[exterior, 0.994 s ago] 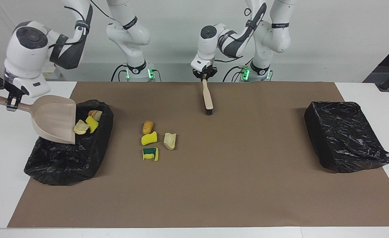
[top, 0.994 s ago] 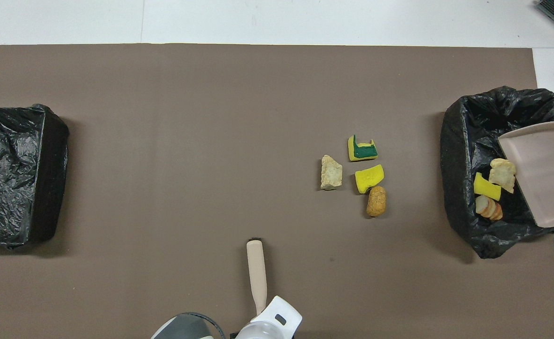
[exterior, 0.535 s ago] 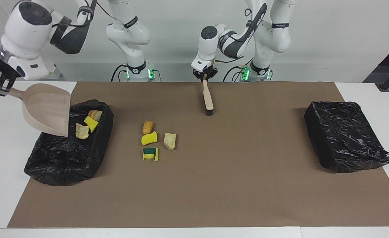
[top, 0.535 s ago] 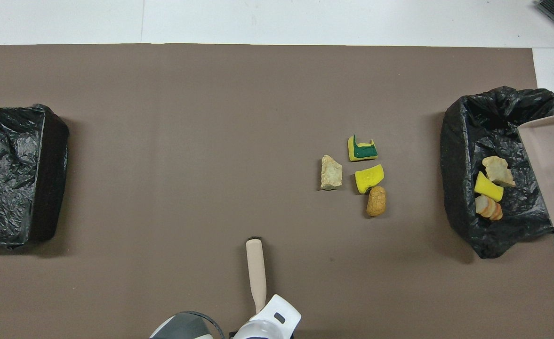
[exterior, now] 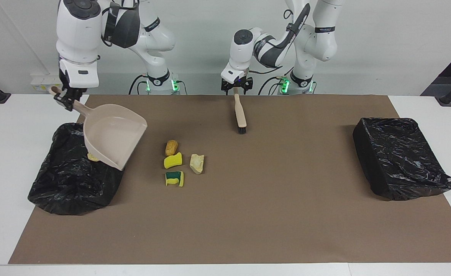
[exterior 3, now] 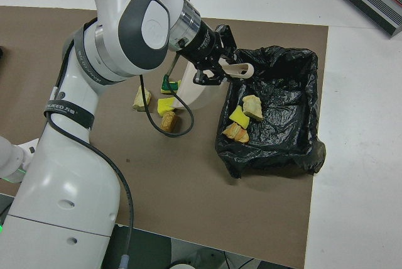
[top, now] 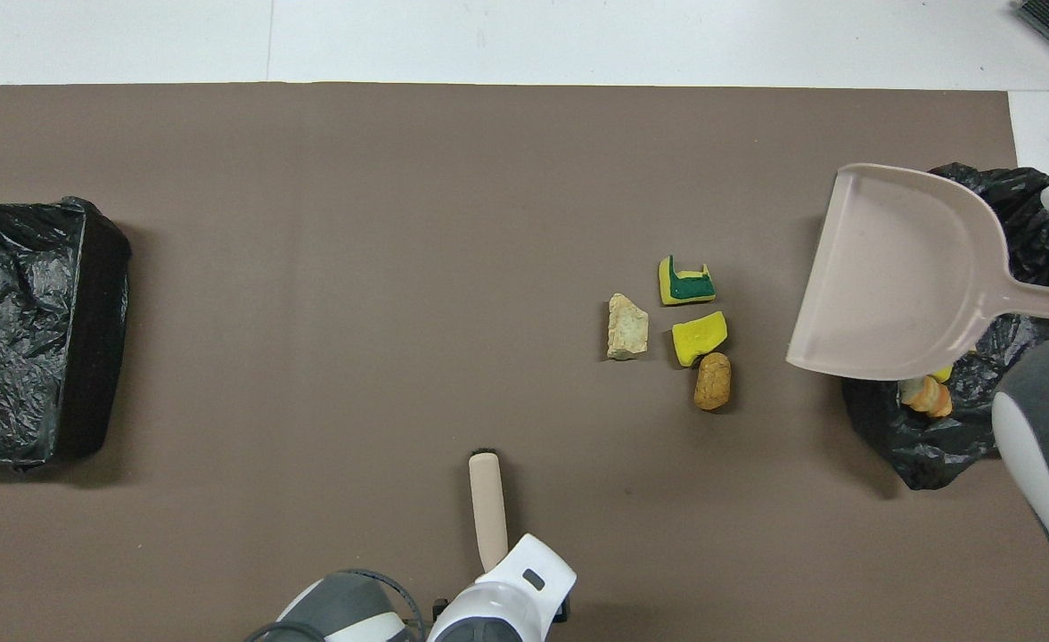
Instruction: Sweep and dump trash in bin
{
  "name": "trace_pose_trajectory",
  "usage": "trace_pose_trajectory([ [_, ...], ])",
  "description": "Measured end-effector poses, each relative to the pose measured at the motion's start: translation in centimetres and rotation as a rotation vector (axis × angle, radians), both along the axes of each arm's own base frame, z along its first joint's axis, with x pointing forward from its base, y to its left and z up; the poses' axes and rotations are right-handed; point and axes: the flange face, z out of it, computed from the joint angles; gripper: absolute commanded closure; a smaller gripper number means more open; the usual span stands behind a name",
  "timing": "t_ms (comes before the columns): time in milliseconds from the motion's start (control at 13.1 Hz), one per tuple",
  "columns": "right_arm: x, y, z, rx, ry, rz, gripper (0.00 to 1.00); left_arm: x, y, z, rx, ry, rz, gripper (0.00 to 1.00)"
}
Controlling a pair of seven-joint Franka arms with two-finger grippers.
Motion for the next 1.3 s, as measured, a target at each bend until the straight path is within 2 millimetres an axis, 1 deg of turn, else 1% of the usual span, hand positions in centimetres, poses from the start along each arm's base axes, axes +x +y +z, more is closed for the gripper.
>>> trace_pose_trajectory([
  [76,-0.2,2.8,-0.6,0.048,-0.03,-0.097,1.0,2.2,0.1,0.9,0.006,-0.038,-0.018,0.0],
  [153,-0.4,6.4,-1.4,0.103,-0.058,-0.2,1.0,4.4,0.4,1.8,0.025,-0.071,-0.046,0.0],
  [229,-0.7,10.3,-2.5,0.162,-0.075,-0.308,1.0,6.9,0.9,2.8,0.051,-0.103,-0.071,0.0],
  [306,-0.9,13.8,-3.8,0.203,-0.088,-0.409,1.0,9.3,1.5,4.0,0.068,-0.128,-0.089,0.0],
  [382,-0.8,17.0,-5.1,0.233,-0.111,-0.505,1.0,11.7,2.5,5.3,0.067,-0.149,-0.109,0.0],
  [459,-0.6,19.9,-6.7,0.257,-0.132,-0.597,1.0,14.2,3.8,6.7,0.056,-0.17,-0.129,0.0],
  [535,-0.3,22.5,-8.5,0.283,-0.148,-0.685,1.0,16.8,5.8,8.2,0.046,-0.189,-0.147,0.0],
  [611,0.0,24.3,-10.2,0.309,-0.153,-0.744,1.0,19.2,8.0,9.7,0.041,-0.204,-0.165,0.0],
  [688,0.5,25.4,-11.6,0.333,-0.148,-0.79,1.0,21.3,10.3,11.5,0.041,-0.216,-0.187,0.0],
  [764,0.9,25.6,-12.3,0.353,-0.137,-0.817,1.0,22.8,12.0,13.1,0.041,-0.227,-0.204,0.0],
  [841,1.3,25.5,-12.5,0.389,-0.121,-0.848,1.0,24.4,14.1,15.1,0.042,-0.24,-0.229,0.0],
  [917,1.4,25.4,-12.3,0.414,-0.112,-0.874,1.0,25.6,16.0,16.7,0.045,-0.25,-0.248,0.0],
  [994,1.4,25.8,-12.1,0.432,-0.107,-0.901,1.0,26.6,17.9,18.2,0.049,-0.256,-0.264,0.0],
  [1070,1.1,27.1,-12.3,0.445,-0.109,-0.925,1.0,27.5,20.0,20.0,0.055,-0.261,-0.275,0.0],
  [1146,0.7,29.7,-13.0,0.46,-0.122,-0.951,1.0,28.2,21.9,22.0,0.058,-0.266,-0.286,0.0],
  [1299,0.2,35.4,-15.5,0.465,-0.128,-1.011,1.0,28.8,25.0,26.0,0.036,-0.268,-0.287,0.0],
])
